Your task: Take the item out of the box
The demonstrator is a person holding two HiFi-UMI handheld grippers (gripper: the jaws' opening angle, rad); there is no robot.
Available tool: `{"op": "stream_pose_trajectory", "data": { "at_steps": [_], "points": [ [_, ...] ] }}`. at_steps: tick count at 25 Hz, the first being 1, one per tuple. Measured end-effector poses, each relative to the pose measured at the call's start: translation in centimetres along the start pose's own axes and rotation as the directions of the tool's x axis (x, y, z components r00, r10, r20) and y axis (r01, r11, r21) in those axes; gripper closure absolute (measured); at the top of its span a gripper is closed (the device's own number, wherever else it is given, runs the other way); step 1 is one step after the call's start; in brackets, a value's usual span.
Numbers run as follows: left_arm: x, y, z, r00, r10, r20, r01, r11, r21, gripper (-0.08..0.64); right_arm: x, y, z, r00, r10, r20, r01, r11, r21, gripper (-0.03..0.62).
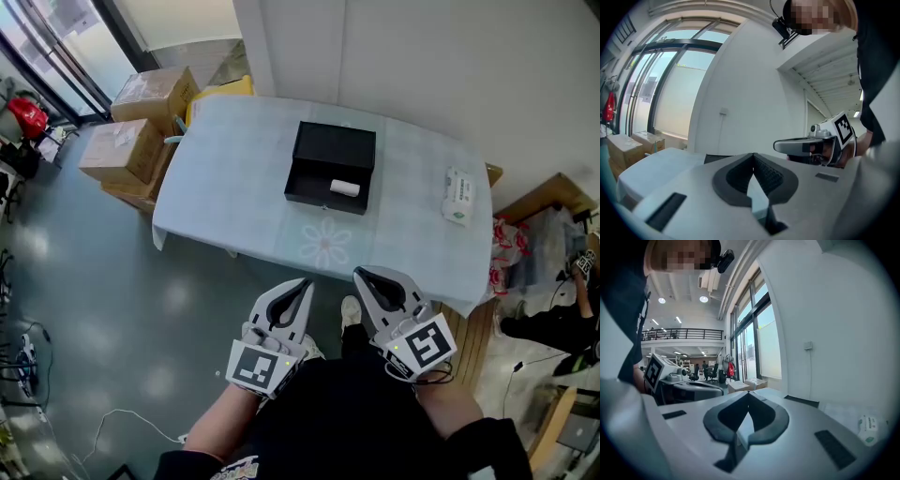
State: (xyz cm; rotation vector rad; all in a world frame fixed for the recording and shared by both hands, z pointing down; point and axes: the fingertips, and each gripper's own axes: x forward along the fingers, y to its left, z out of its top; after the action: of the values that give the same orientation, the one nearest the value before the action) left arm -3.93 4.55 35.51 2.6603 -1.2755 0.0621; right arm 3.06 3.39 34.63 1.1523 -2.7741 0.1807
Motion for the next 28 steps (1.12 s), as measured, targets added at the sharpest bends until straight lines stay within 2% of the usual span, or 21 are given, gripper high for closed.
{"op": "stream_pose_trajectory", "data": {
  "at_steps": [14, 20, 28],
  "points": [
    [0.7, -0.2, -0.3, 1.0, -0.022, -0.01, 0.022, 1.0, 0.01, 0.551, 0.4, -1.4, -0.3, 1.0, 0.0, -0.01, 0.0, 1.0, -0.027, 0.583],
    [1.9, -0.3, -0.4, 1.0, -0.014, -0.021, 0.014, 1.0, 0.011, 0.552, 1.7, -4.2, -0.2, 1.0, 0.01, -0.027, -0.011, 0.999, -0.053, 0.583],
    [4.4, 0.5, -0.7, 0.999, 0.034, -0.018, -0.034, 0.999, -0.012, 0.551, 4.5, -8.7, -1.4, 0.997, 0.048, -0.068, -0.052, 0.997, -0.058, 0.583]
  ]
}}
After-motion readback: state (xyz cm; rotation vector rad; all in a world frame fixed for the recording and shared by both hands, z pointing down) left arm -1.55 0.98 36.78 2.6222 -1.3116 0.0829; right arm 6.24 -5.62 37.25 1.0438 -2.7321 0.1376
